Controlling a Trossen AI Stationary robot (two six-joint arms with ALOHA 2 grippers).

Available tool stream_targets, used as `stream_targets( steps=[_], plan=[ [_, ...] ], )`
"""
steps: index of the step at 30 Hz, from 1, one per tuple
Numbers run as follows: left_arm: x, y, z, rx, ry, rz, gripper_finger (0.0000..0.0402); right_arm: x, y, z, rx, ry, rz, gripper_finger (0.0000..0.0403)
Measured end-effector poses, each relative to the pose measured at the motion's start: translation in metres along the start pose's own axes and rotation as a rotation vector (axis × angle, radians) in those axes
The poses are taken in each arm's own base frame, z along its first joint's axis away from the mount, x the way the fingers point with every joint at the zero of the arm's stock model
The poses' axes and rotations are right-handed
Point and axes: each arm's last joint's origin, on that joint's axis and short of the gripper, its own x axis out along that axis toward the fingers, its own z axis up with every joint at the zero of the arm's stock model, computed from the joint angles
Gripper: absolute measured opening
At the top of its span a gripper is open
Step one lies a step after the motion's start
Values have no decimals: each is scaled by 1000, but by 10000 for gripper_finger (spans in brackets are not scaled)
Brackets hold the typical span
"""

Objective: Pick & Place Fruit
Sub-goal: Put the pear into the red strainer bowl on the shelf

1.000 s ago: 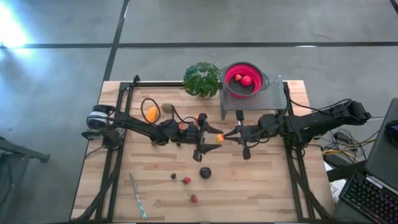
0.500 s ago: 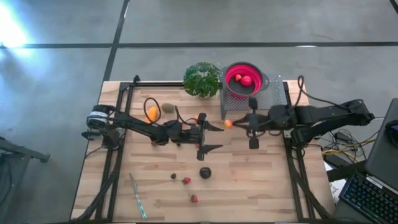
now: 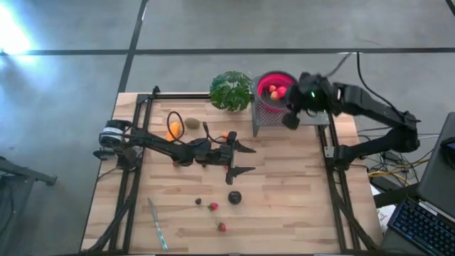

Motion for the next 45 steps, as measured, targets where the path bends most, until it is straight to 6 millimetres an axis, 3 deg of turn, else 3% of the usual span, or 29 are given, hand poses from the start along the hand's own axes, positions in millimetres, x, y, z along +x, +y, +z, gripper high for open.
stream_targets(
  steps=[6, 11, 24, 35, 45],
  plan=[
    [0, 0, -1, -4, 11, 0, 289, 33, -39, 3, 84, 159, -24, 8],
    [0, 0, -2, -55, 22, 0, 289, 62, -59, 1, 112, 295, -52, 8],
    [0, 0, -4, -57, 42, 0, 289, 118, -76, -9, 126, 477, -44, 8],
    [0, 0, -5, -71, 46, 1, 290, 138, -82, -17, 150, 552, -48, 8],
    [0, 0, -5, -71, 52, 1, 289, 137, -83, -17, 139, 552, -51, 16]
  ],
)
